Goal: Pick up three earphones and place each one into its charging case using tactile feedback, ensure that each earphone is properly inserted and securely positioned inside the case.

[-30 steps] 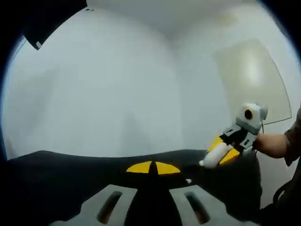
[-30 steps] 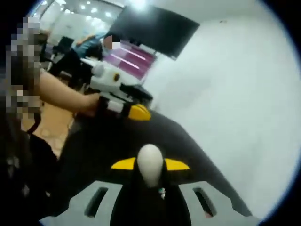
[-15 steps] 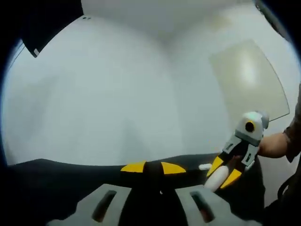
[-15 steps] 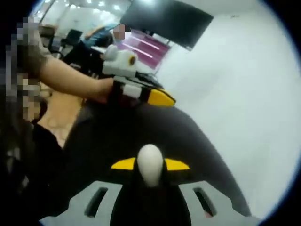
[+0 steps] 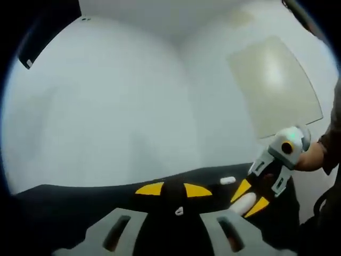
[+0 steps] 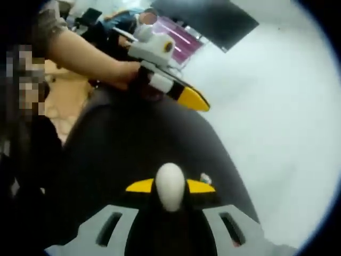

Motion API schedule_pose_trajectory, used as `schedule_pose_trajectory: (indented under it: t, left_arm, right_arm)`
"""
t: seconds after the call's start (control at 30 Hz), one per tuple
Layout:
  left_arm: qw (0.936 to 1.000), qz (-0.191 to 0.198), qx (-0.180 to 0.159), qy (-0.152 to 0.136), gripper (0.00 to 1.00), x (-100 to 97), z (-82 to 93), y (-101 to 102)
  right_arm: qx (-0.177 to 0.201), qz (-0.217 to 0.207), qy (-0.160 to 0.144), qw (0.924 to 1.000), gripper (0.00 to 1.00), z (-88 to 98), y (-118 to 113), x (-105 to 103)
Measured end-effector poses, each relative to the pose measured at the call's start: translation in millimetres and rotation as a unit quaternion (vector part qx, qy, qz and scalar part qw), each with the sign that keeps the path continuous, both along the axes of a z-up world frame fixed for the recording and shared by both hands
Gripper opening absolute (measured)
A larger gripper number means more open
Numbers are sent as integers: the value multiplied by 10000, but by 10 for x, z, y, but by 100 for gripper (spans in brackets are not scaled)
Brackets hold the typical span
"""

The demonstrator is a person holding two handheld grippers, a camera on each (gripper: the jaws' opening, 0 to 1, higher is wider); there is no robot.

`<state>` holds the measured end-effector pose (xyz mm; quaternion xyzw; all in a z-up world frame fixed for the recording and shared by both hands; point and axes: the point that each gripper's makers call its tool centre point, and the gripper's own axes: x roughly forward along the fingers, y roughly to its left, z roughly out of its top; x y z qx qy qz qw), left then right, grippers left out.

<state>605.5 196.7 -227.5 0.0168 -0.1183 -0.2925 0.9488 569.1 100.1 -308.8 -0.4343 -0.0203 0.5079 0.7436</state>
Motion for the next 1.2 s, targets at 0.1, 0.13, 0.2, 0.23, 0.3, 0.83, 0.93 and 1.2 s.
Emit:
schedule_pose_trajectory:
  t: [0.1, 0.13, 0.2, 0.23, 0.3, 0.83, 0.93, 1.2]
  left_arm:
    - [10000, -2, 74, 20, 10, -4, -19, -17]
    - [10000, -12, 78, 9, 10, -9, -16, -18]
    - [10000, -22, 81, 2, 10, -9, -14, -18]
    - [10000, -25, 78, 3, 10, -7, -13, -17]
    - [10000, -29, 89, 22, 10, 1, -19, -15]
    - [9999, -105, 41, -52, 10, -33, 19, -22]
    - [9999, -107, 51, -40, 10, -32, 14, -21]
    - [9998, -114, 156, -12, 10, -33, -17, -42]
  right_arm:
    - [-14, 28, 52, 10000, 25, -7, 16, -25]
    - [1, -6, 102, 9999, 25, -3, 13, -25]
    - [127, -28, 390, 9992, 26, -2, 10, -57]
    - [234, 10, 574, 9981, 27, 6, 15, -79]
    - [566, 146, 1217, 9908, 31, 16, 34, -149]
    - [1844, -59, 3313, 9253, 34, 281, -265, -24]
    - [1841, -403, 3659, 9114, 37, 50, -235, -8]
    - [1754, -662, 4281, 8841, 38, -97, -59, -165]
